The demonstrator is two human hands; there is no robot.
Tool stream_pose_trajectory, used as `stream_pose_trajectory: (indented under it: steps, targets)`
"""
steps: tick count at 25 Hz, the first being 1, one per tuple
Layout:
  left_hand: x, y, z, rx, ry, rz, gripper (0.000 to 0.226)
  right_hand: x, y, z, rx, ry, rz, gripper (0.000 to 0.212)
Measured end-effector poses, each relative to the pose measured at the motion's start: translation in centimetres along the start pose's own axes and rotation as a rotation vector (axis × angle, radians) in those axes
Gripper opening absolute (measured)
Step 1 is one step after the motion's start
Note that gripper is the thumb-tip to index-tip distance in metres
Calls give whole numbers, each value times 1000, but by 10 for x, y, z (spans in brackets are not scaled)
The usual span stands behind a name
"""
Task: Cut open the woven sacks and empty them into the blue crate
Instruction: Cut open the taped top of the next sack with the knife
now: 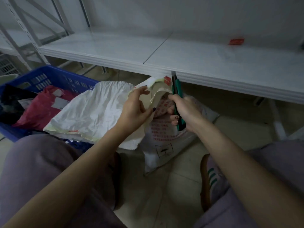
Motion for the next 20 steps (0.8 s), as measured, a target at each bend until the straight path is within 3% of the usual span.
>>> stream_pose_trajectory:
  steps: [3, 8, 14, 20]
  targets:
    - [-2, -2, 3, 26, 23, 3, 58, 4, -2, -3, -20, -17, 4, 7]
    - [-8, 3, -2, -12, 36, 13, 56, 12, -1, -5, 23, -61, 10, 41]
    - [-8, 8, 3, 2, 18, -22, 57, 4, 0, -5, 52, -70, 91, 51]
    - [-2, 8, 6, 47, -27, -49, 59, 1, 7, 0, 66, 59, 16, 28]
Point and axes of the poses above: each hand's wrist, its own y-axis towards the middle knuckle, its own x-axis out of the back of the hand, z = x × y, the point moved 7 cm from there along y, towards the middle knuckle, and after that the axes turned 8 degrees about -x, right-handed, at the moved point
